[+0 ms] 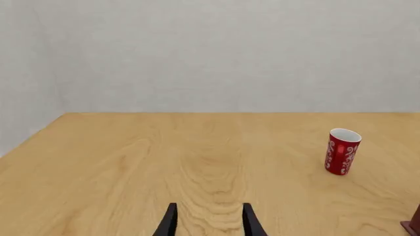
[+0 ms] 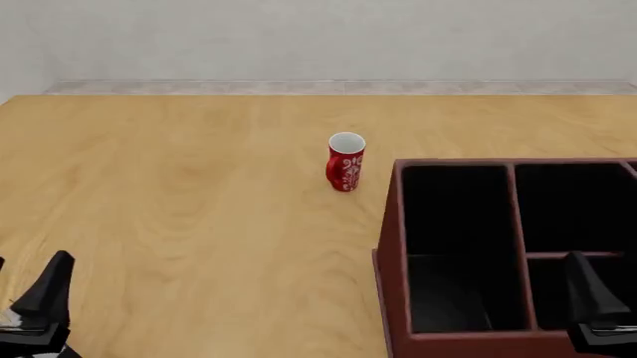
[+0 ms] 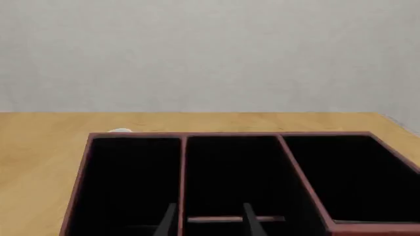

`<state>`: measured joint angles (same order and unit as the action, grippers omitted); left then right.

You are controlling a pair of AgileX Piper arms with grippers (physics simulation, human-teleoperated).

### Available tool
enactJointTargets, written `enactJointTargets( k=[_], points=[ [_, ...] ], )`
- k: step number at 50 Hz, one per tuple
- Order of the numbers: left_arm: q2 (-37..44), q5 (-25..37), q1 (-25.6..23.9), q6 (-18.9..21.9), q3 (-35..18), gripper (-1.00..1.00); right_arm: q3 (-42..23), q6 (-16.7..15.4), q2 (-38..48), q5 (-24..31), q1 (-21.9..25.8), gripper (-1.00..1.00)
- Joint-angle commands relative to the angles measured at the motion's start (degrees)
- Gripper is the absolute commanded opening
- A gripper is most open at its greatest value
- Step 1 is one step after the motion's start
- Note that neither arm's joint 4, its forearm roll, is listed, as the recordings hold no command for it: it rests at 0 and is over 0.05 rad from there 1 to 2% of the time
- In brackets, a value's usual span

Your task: Pick up the book and place it in the left compartment of the caddy.

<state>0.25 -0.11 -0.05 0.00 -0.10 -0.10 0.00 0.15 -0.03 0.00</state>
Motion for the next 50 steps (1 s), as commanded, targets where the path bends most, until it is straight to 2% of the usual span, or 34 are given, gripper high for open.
enactJointTargets(
  k=[1,29,30,31,32,33,34,35,37,38,44,47,48,50],
  points=[
    [0.24,-0.09,0.06,-0.01,-0.11,1.00,-0.15,0.00,0.24,-0.04,-0.01,1.00],
    [0.45,-0.32,-0.50,0.02,0.01,1.00,-0.15,0.01,0.24,-0.05,-0.01,1.00],
    [-0.07,-0.83,1.69,0.63,0.00,1.00,-0.15,0.03,0.25,-0.05,-0.01,1.00],
    [1.81,-1.63,1.73,1.56,-0.03,1.00,-0.15,0.02,0.24,-0.05,0.01,1.00],
    [9.22,-3.83,2.16,-4.67,-0.96,1.00,-0.15,0.01,0.25,-0.05,-0.01,1.00],
    [10.39,-2.74,2.33,-5.72,-2.03,1.00,-0.15,0.00,0.24,-0.05,-0.01,1.00],
    [6.78,2.43,2.91,-3.05,-4.50,1.00,-0.15,0.00,0.24,-0.05,-0.01,1.00],
    [4.23,6.05,2.73,-2.61,-6.24,1.00,-0.15,0.03,0.25,-0.05,0.00,1.00],
    [9.14,8.84,2.53,-7.40,-8.46,1.00,-0.15,0.00,0.25,-0.05,0.00,1.00],
    [11.44,11.17,4.70,-7.50,-10.04,1.00,-0.15,-0.01,0.24,-0.05,-0.01,1.00],
    [7.46,23.38,4.65,-9.00,-17.39,1.00,-0.15,0.00,0.24,-0.05,-0.01,1.00],
    [7.52,30.01,4.64,-9.47,-21.50,1.00,-0.15,0.01,0.24,-0.05,0.00,1.00],
    [8.40,32.78,5.12,-10.79,-23.11,1.00,-0.15,0.01,0.24,-0.05,0.00,1.00],
    [8.53,36.69,4.77,-9.97,-25.83,1.00,-0.15,0.02,0.24,-0.05,-0.01,1.00]
  ],
)
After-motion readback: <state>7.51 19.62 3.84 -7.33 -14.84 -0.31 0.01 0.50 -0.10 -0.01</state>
